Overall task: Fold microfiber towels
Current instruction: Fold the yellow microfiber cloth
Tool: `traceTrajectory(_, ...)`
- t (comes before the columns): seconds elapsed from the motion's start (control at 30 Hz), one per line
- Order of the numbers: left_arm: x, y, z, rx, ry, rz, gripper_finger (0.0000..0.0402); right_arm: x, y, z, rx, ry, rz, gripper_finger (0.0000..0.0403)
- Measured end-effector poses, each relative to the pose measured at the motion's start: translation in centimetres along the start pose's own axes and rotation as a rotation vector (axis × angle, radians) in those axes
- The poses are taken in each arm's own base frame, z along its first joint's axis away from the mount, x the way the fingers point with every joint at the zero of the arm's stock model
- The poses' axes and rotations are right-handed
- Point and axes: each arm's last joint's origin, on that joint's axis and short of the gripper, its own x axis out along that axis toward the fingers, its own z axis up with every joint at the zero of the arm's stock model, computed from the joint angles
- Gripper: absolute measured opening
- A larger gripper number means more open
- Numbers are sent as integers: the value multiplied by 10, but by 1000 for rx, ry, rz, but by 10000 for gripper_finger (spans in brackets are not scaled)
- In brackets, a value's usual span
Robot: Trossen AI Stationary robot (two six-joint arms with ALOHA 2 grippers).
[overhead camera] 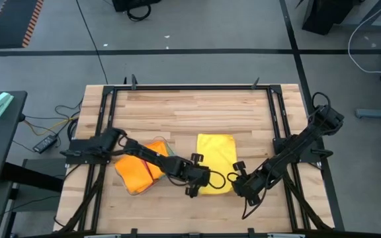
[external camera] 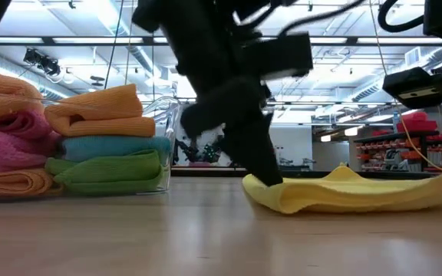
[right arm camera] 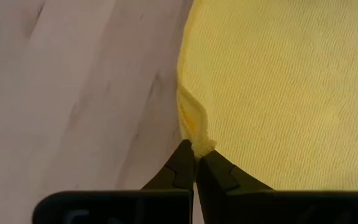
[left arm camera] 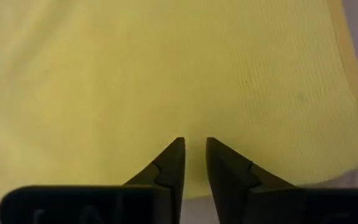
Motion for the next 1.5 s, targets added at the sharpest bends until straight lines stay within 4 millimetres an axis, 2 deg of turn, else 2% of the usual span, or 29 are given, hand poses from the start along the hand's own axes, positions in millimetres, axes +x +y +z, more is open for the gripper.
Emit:
traceTrajectory(0.13,11,-9,-5,17,17,-6,47,-8,-2,2,8,-33,-1,10)
traceTrajectory(0.43,0,-19,-2,83,-8,-15,6,-39,-17,9,22,-168,-83,9)
traceTrajectory(0.53,-6,-15,2,73,-30,-5,13,-37,-28,9,47,-142,-113,9)
traceTrajectory(0.7,-6,-10,2,53,-23,7,36,-21,-48,4,104,-63,-154,9)
traceTrajectory(0.9,-6,-10,1,47,-15,8,27,-10,-68,-8,193,-14,-180,9)
traceTrajectory(1.13,-4,-5,0,41,1,15,8,1,-81,-18,255,41,-181,9)
traceTrajectory(1.37,0,-1,-1,41,13,21,32,1,-86,-24,319,69,-193,9)
traceTrajectory(1.5,3,2,-2,37,18,25,32,0,-87,-27,326,115,-205,9)
